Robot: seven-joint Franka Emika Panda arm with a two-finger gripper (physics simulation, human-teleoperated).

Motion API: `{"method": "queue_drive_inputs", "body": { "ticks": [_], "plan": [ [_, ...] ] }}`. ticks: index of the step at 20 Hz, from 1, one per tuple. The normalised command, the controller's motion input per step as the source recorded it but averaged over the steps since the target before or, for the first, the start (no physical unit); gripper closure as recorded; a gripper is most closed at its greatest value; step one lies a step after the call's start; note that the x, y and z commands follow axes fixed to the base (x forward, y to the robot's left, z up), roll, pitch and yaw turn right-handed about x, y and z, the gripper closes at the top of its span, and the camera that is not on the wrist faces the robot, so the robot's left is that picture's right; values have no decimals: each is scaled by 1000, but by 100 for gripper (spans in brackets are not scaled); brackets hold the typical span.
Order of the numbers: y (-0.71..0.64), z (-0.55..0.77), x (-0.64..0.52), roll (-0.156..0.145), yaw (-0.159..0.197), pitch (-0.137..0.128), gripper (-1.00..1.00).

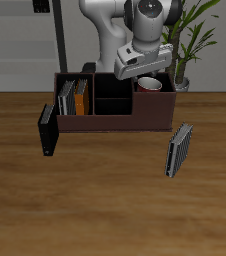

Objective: Place the right striped book into the back desk caddy's left compartment and place the orange book into the back desk caddy's left compartment and place the red mug into the back desk caddy's right compartment

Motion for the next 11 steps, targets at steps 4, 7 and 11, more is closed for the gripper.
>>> {"method": "queue_drive_inputs", "body": {
  "ticks": [4, 7, 11],
  "plan": [
    [-209, 436, 217, -23, -128, -80, -100],
    [-383, 465, 431, -66, -191, -96, -100],
    [-642, 395, 544, -85, -218, -91, -100]
  ]
}}
